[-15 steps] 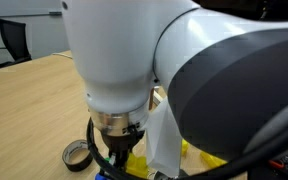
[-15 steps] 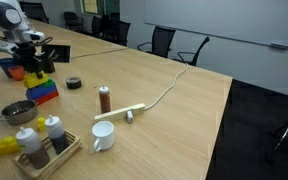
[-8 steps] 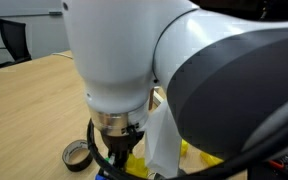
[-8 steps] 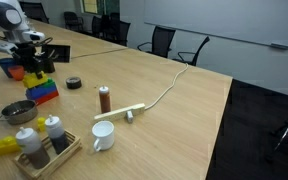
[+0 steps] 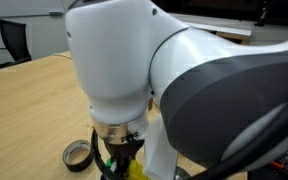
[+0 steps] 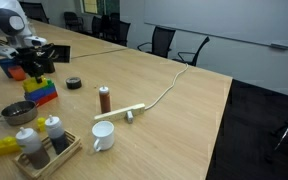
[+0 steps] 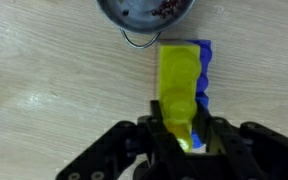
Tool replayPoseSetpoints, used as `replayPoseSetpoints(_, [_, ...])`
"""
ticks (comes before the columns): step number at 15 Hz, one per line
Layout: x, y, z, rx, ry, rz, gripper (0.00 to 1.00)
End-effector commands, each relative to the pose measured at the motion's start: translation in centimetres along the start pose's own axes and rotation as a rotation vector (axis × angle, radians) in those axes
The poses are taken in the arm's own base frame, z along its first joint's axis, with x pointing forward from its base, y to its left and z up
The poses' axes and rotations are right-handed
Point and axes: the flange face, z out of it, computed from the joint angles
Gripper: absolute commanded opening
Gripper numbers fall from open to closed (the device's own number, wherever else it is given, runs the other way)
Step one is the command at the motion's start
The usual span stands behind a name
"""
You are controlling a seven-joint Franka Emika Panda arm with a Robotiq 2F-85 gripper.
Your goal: Take the first yellow lego from the top and place it on the green and blue lego
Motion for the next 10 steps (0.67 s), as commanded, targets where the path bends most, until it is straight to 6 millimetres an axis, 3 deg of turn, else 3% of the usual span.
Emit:
replayPoseSetpoints(1, [0.1,0.2,1.7,0.005,-0.035,0.024,0.10])
replayPoseSetpoints(6, [0.2,0.4,1.9,0.021,-0.028,0.022,0.11])
replayPoseSetpoints(7, [0.2,0.5,1.8,0.027,-0.024,0.026,0.60])
replayPoseSetpoints(8, [0.2,0.5,1.8,0.034,-0.024,0.027,0.62])
replayPoseSetpoints(10, [0.1,1.0,3.1,0.030,-0.026,0.035,0.75])
